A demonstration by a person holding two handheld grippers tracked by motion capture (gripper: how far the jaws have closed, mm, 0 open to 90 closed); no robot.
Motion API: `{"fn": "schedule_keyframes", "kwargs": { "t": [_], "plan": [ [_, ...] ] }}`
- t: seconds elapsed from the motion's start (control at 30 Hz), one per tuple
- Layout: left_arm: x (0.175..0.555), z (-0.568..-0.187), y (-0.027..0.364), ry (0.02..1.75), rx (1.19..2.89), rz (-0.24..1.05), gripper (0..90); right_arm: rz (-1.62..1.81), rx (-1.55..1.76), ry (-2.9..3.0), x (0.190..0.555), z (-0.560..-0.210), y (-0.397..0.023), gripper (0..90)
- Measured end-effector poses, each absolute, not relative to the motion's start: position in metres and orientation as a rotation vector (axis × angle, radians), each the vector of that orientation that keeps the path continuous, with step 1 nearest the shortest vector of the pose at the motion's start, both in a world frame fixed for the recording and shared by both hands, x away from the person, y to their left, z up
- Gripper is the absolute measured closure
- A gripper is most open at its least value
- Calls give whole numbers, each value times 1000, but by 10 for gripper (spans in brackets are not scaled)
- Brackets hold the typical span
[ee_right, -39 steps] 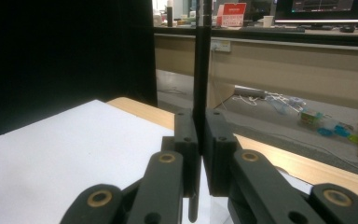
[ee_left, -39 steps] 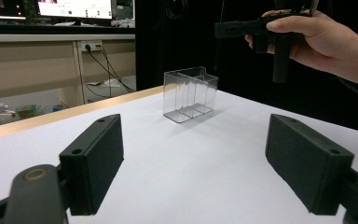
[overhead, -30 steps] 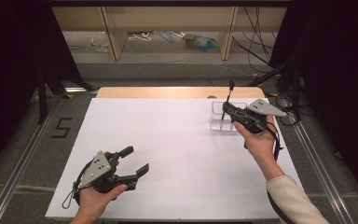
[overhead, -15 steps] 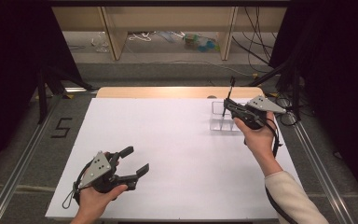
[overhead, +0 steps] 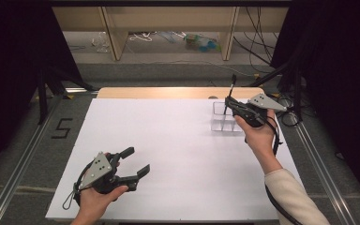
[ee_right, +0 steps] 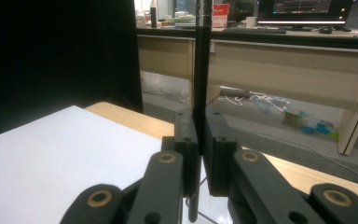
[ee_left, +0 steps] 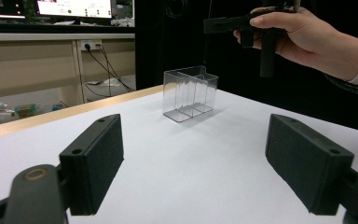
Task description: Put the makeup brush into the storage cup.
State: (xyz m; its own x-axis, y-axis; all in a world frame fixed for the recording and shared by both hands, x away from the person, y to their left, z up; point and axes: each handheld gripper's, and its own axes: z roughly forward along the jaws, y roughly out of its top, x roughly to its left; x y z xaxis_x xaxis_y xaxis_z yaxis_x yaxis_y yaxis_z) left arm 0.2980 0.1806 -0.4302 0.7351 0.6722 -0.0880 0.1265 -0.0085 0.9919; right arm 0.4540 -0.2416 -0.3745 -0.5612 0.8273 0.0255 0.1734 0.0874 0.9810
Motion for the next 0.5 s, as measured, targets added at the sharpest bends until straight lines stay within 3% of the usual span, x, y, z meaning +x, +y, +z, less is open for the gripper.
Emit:
{"fn": "schedule_keyframes", "kwargs": {
  "t": [0.5],
  "plan": [
    [298, -430, 181, 672, 1552, 487, 194, 1520, 993, 1795, 459, -375, -239, 858]
  ]
}}
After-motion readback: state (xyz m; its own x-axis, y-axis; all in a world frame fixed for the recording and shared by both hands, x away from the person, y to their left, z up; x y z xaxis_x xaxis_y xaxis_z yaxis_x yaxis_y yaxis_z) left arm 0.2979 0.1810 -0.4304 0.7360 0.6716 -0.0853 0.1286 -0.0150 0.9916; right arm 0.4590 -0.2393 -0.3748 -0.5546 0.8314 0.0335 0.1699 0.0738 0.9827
